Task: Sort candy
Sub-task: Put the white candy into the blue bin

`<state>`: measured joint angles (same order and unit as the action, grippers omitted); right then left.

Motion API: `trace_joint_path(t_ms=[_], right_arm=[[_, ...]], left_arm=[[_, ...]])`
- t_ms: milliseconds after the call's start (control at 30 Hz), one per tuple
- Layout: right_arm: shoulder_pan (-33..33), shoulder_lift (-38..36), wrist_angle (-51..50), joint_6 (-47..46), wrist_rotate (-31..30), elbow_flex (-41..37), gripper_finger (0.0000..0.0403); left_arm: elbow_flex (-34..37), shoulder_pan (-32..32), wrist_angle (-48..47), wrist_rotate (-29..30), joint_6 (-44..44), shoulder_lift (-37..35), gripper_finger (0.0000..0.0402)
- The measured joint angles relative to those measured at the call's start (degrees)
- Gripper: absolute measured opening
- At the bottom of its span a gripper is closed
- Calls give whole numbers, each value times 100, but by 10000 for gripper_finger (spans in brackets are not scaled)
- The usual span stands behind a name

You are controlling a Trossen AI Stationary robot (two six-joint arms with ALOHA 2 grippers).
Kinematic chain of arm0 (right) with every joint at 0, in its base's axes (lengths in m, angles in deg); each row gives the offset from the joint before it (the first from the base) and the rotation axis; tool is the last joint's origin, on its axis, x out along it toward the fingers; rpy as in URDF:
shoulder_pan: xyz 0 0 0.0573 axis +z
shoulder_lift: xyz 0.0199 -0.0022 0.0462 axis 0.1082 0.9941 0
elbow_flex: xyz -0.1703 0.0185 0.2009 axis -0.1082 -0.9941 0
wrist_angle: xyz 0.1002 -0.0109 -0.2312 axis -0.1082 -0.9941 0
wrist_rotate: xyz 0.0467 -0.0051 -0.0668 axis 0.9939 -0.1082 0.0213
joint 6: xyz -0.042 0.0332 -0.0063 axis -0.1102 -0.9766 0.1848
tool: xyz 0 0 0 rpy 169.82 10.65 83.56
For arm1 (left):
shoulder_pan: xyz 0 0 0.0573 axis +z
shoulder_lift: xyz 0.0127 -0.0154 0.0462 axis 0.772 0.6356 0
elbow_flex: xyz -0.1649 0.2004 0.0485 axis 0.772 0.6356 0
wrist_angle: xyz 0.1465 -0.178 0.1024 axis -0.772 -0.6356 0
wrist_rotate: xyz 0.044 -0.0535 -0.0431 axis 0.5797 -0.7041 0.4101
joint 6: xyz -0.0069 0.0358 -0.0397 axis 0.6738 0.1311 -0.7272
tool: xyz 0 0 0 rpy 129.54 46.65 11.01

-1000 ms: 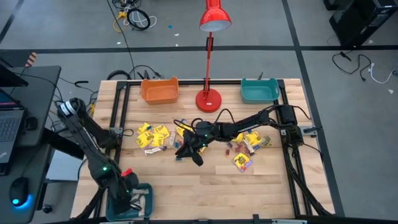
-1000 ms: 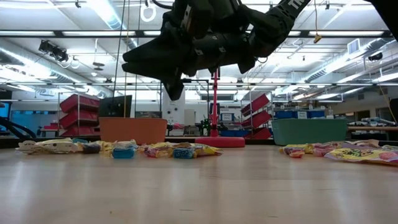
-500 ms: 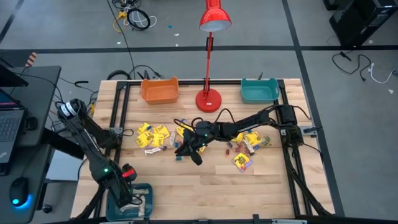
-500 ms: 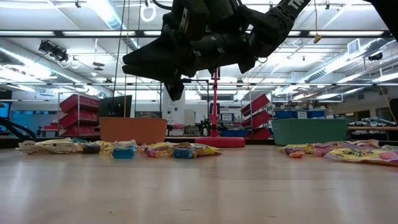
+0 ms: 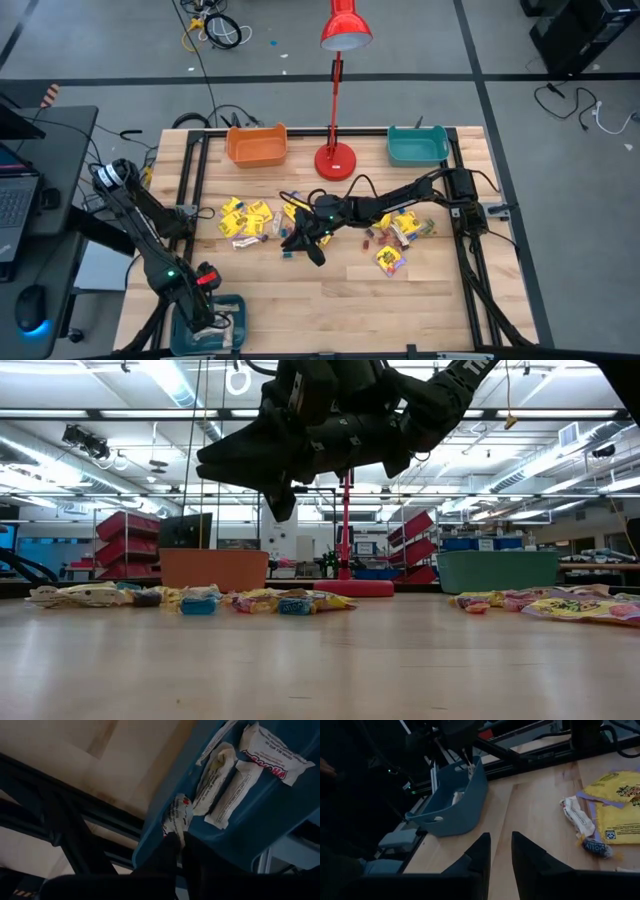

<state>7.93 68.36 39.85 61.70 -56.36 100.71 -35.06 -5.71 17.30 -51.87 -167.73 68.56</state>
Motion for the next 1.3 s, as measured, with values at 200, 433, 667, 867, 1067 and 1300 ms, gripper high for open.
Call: trace_joint_path(t_ms=[200, 433, 667, 867, 1067, 1300], right_arm=[[0, 0, 0, 2, 0, 0, 64], [0, 0, -2, 2, 1, 0, 65], [0, 0, -2, 2, 1, 0, 63], [0, 0, -2, 2, 2, 0, 64], [0, 0, -1, 42, 2, 0, 62], [-7, 0, 35, 167, -319, 0, 62]], left_arm=[[0, 0, 0, 60, 1, 0, 58], [2, 2, 51, -116, -31, 0, 80], [4, 0, 701, -587, -70, 0, 81], [4, 2, 1189, -690, -70, 0, 80], [4, 22, 1087, -677, -12, 0, 80], [-81, 207, 1109, 179, 1283, -5, 80]])
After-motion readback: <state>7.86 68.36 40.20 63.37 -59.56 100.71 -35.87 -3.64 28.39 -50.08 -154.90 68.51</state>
